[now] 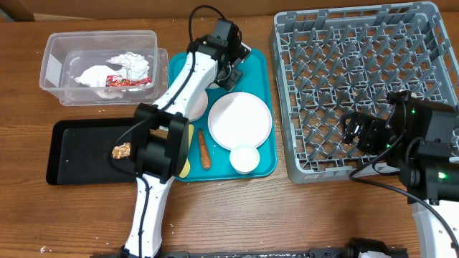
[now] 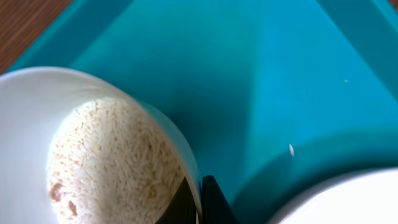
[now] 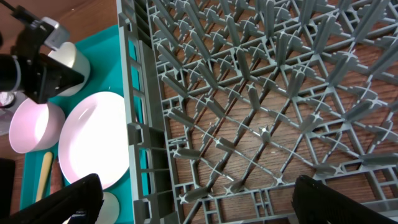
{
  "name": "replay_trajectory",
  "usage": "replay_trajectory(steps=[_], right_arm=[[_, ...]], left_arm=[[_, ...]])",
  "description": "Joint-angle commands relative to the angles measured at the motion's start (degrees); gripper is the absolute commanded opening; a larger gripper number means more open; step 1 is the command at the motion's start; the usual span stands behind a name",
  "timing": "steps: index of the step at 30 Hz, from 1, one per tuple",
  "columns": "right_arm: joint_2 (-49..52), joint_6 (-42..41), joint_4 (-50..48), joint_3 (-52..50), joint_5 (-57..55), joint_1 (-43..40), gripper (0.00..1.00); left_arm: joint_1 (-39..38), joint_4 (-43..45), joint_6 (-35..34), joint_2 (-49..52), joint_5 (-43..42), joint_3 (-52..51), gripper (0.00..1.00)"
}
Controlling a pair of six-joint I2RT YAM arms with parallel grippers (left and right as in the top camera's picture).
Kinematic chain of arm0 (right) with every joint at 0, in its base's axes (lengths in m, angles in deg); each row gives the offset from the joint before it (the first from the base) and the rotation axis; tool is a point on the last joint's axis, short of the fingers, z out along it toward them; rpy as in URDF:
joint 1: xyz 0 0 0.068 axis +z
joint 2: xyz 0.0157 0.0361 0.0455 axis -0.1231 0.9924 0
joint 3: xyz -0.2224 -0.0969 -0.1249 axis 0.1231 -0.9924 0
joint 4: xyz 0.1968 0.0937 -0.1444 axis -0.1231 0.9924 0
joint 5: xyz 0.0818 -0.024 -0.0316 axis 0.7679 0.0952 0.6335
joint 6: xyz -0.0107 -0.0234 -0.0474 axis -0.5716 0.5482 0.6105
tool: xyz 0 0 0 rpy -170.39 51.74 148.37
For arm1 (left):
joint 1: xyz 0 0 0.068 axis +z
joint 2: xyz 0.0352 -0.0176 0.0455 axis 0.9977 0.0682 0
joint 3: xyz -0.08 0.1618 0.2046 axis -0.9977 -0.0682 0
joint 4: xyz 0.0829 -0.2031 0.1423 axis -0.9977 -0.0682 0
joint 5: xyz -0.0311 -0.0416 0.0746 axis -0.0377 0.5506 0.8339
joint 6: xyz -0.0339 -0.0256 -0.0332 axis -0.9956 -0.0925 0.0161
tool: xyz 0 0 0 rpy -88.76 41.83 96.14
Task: Sort waste into correct bins and load items into the dishwasher
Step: 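Grasp the white bowl of rice with the left gripper, then tip the white bowl over the black tray to pour out rice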
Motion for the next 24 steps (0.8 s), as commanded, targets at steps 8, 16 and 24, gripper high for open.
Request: replay_trajectory(steps=[8,16,24], right_arm=[[-0.02,0.09,-0.39,1.6,-0.04,-0.17,1.0],[-0.02,0.07,-0.44,1.57,-0.02,-0.17,1.0],[-0.02,0.09,0.42,1.57,-0.04,-0.17,1.0]], left_arm=[[-0.35,-26.23,-8.87,-3.28,-0.02,29.0,0.04],[2.89,-44.87,-13.38,-6.51,-0.94,44.17,0.04],[7.48,-44.87,-13.46,-21.84,-5.2,25.03,0.04]])
